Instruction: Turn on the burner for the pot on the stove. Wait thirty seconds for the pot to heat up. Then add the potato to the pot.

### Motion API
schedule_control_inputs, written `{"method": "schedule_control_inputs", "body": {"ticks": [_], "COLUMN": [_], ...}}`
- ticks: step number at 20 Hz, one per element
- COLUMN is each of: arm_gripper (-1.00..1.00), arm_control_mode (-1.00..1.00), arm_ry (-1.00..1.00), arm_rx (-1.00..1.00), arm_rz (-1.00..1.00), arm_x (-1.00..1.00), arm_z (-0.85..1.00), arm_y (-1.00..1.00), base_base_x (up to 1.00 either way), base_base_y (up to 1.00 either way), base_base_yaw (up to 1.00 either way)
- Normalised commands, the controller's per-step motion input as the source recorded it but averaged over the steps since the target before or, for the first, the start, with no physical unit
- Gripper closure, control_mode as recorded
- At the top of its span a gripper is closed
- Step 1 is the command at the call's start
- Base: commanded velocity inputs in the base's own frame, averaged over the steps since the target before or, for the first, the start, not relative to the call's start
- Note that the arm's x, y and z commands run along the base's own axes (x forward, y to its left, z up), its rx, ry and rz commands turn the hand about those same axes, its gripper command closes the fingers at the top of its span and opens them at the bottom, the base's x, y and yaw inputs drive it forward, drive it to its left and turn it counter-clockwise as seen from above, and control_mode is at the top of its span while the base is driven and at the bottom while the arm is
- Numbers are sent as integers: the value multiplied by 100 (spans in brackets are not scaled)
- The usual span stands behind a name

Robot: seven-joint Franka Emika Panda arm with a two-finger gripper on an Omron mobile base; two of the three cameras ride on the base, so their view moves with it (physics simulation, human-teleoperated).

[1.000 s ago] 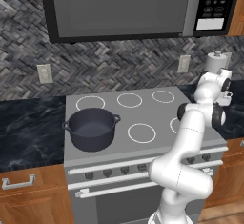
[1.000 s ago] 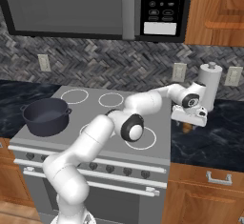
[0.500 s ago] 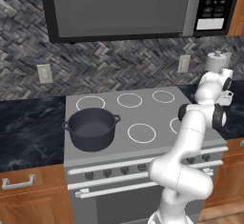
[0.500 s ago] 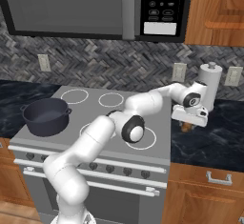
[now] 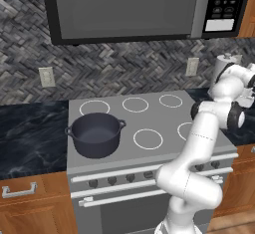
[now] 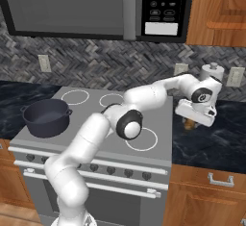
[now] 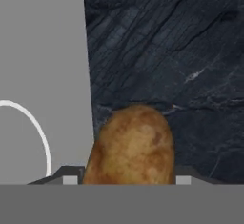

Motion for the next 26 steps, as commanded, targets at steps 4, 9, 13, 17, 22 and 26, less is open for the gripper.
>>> {"method": "schedule_control_inputs", "body": {"ticks": [4,9,13,17,22,26], "arm_gripper": [100,100,100,100,100,100], "arm_control_mode": [-100,-100,-100,-100,-100,-100], "arm_ry": [-24,-10,0,0,0,0], "arm_rx": [-1,-4,-7,-9,-13,-10], "arm_rz": [0,2,1,0,0,0], "arm_x": [-100,-76,-54,-46,-49,-30], "arm_z": [99,68,23,8,47,54], "arm_y": [71,100,100,100,100,100], "base_base_x": [0,0,0,0,0,0], "base_base_y": [0,0,0,0,0,0], "base_base_yaw": [0,0,0,0,0,0]}}
